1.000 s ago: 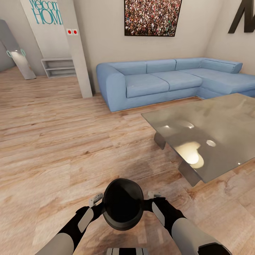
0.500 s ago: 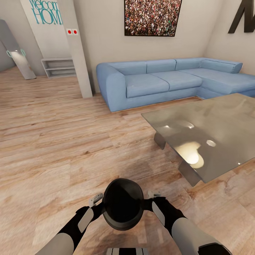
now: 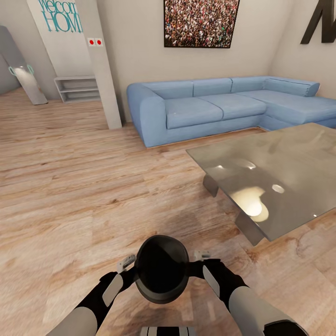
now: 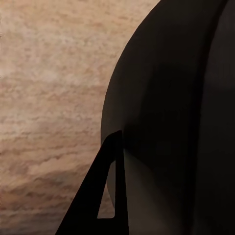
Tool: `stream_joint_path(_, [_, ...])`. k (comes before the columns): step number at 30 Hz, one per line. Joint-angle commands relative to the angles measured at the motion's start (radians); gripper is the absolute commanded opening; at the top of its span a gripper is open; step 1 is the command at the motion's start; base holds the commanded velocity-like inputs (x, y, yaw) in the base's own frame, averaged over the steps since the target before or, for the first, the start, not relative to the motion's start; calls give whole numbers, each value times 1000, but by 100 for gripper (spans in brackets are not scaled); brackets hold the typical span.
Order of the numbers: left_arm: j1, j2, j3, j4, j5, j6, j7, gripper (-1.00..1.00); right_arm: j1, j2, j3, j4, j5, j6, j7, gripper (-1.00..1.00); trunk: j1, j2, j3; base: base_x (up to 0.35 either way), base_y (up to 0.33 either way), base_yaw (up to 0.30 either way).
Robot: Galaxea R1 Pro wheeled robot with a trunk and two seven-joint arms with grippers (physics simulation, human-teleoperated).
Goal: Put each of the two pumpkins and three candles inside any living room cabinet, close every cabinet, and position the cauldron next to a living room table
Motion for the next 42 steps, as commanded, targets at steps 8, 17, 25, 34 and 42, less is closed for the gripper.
stream_joint_path(8, [0, -1, 1, -6, 14, 4, 6, -100, 0, 15, 11, -2, -39, 5, 30, -100, 0, 0, -1, 0, 0, 0])
stream_joint_path(17, [0, -1, 1, -6, 14, 4, 6, -100, 0, 14, 11, -3, -37, 6, 33, -100, 0, 0, -1, 0, 0, 0])
stream_joint_path(25, [0, 0, 1, -6, 14, 4, 6, -100, 0, 14, 9, -5, -37, 6, 33, -100, 0, 0, -1, 0, 0, 0])
stream_joint_path(34, [0, -1, 1, -6, 14, 4, 6, -100, 0, 14, 8, -2, -39, 6, 32, -100, 0, 0, -1, 79, 0, 0])
stream_joint_path(42, [0, -1, 1, -6, 14, 4, 6, -100, 0, 14, 8, -2, -39, 6, 31, -100, 0, 0, -1, 122, 0, 0])
